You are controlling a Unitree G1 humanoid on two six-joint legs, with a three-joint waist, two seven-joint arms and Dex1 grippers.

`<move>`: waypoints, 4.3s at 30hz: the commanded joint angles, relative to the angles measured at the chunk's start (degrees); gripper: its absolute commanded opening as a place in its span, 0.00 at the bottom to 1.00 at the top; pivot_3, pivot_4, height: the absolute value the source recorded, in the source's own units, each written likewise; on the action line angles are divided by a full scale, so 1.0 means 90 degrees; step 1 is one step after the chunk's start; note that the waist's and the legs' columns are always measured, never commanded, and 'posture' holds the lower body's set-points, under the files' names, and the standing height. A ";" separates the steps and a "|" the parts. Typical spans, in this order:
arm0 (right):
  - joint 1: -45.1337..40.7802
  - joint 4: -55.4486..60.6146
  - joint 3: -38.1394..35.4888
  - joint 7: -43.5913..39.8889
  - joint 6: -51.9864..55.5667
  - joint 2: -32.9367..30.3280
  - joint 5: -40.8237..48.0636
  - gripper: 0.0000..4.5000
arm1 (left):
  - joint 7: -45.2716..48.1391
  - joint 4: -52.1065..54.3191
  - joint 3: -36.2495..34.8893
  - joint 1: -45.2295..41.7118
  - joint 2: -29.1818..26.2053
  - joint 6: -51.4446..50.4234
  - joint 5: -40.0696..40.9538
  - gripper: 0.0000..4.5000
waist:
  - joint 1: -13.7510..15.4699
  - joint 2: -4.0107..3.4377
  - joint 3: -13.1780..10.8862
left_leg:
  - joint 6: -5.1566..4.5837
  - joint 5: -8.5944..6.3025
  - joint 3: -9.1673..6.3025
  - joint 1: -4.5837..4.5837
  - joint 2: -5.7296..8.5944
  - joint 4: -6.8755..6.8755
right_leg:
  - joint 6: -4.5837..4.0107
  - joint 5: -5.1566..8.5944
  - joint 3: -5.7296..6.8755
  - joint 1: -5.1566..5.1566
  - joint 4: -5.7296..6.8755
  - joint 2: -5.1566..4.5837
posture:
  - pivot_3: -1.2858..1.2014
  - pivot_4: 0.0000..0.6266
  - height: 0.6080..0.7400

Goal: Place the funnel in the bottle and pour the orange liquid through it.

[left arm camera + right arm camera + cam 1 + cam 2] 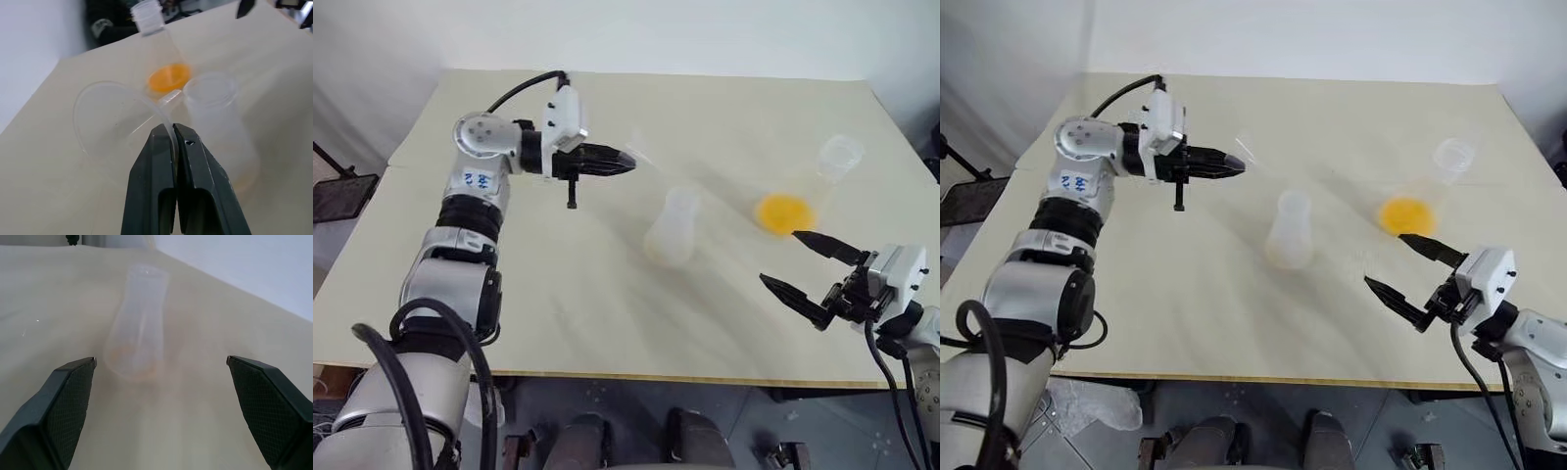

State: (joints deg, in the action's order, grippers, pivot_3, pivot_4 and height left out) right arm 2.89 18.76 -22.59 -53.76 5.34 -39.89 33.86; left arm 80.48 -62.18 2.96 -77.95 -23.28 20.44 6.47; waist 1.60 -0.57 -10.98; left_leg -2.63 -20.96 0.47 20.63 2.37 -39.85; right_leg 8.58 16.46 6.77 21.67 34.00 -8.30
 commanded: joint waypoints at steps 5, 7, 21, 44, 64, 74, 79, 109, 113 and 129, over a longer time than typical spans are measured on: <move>0.0032 0.0410 -0.0107 0.0144 0.0041 0.0054 0.0186 1.00 | 0.0276 -0.0599 0.0148 -0.0676 0.0251 0.0773 -0.0420 0.01 | 0.0002 0.0001 -0.0001 | -0.0003 -0.0001 0.0000 0.0003 0.0000 -0.0002 | 0.0001 0.0000 0.0003 0.0001 0.0000 0.0000 | 0.52 0.24 1.00; 0.0024 0.0445 -0.0101 0.0212 0.0002 0.0099 0.0157 1.00 | 0.0309 -0.0740 0.0229 -0.0823 0.0344 0.0975 -0.0585 0.01 | 0.0007 0.0001 -0.0001 | -0.0005 -0.0001 0.0000 0.0013 0.0000 -0.0010 | 0.0001 -0.0001 0.0009 0.0003 0.0000 0.0000 | 0.52 0.24 1.00; 0.0299 0.0666 -0.0117 0.0452 -0.0090 0.0326 -0.0016 1.00 | -0.0133 -0.1192 0.0708 -0.1351 0.0481 0.2146 -0.1611 0.01 | 0.0008 0.0002 -0.0001 | -0.0015 0.0003 0.0016 0.0082 0.0007 -0.0024 | 0.0007 -0.0004 0.0001 0.0081 0.0031 -0.0004 | 0.52 0.24 1.00; 0.0774 0.0955 -0.0111 0.0778 -0.0218 0.0549 -0.0218 1.00 | 0.0114 -0.1346 0.1098 -0.1863 0.0787 0.3227 -0.2184 0.33 | 0.0024 0.0002 -0.0001 | -0.0020 0.0005 0.0020 0.0086 0.0011 -0.0025 | 0.0009 -0.0005 0.0000 0.0085 0.0036 -0.0007 | 0.52 0.24 1.00; 0.1511 0.1490 -0.0851 0.1277 -0.0018 0.0596 -0.0144 1.00 | 0.0096 -0.1090 -0.0558 -0.1202 0.0404 0.1204 -0.0605 0.99 | -0.0012 0.0001 -0.0001 | -0.0021 0.0005 0.0012 0.0076 0.0008 -0.0024 | 0.0009 -0.0005 -0.0007 0.0092 0.0058 -0.0008 | 0.52 0.24 1.00; 0.1654 0.2126 -0.1272 0.3405 0.0804 0.1215 -0.0843 1.00 | -0.0256 0.1373 -0.1421 0.1853 -0.0120 -0.0715 0.0735 0.99 | -0.0034 -0.0013 0.0008 | -0.0019 0.0005 -0.0001 0.0057 0.0010 -0.0034 | 0.0008 -0.0004 -0.0046 0.0106 0.0107 -0.0015 | 0.52 0.24 1.00; 0.1753 0.2569 -0.1373 0.4156 0.1316 0.1438 -0.1103 1.00 | -0.0490 0.3669 -0.1372 0.3831 -0.0403 -0.2168 0.1256 0.99 | -0.0031 -0.0014 0.0009 | -0.0019 0.0004 -0.0004 0.0060 0.0014 -0.0038 | 0.0007 -0.0004 -0.0058 0.0111 0.0113 -0.0016 | 0.52 0.24 1.00; -0.3331 -0.3465 -0.0275 0.2802 0.0682 0.0192 -0.1409 1.00 | -0.1493 0.6004 -0.1052 0.5439 -0.0574 -0.2799 0.1800 0.99 | -0.0087 -0.0021 0.0016 | -0.0021 0.0006 0.0003 0.0048 0.0021 -0.0038 | 0.0006 -0.0003 -0.0073 0.0102 0.0111 -0.0020 | 0.52 0.24 1.00; -0.3683 -0.3803 -0.0194 0.2498 0.0602 0.0190 -0.1372 1.00 | -0.1589 0.6213 -0.1041 0.5556 -0.0615 -0.2888 0.1855 0.99 | -0.0122 -0.0022 0.0017 | -0.0021 0.0006 0.0000 0.0049 0.0019 -0.0037 | 0.0006 -0.0003 -0.0070 0.0103 0.0111 -0.0020 | 0.52 0.24 1.00; -0.4576 -0.5006 0.0153 0.2105 0.0044 0.0298 -0.1504 1.00 | -0.1802 0.6356 -0.0964 0.5567 -0.0613 -0.2911 0.1885 0.99 | -0.0202 -0.0022 0.0016 | -0.0020 0.0006 0.0000 0.0051 0.0019 -0.0036 | 0.0006 -0.0003 -0.0070 0.0103 0.0107 -0.0021 | 0.52 0.24 1.00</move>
State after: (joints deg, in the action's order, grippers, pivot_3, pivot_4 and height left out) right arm -36.74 -25.68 -20.78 -34.26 7.97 -36.94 20.58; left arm 64.45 -7.11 -5.59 -27.56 -28.19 -6.30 22.37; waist -0.22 -0.77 -10.84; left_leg -2.81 -20.91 0.46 21.08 2.53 -40.17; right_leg 8.63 16.43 6.15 22.60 34.97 -8.49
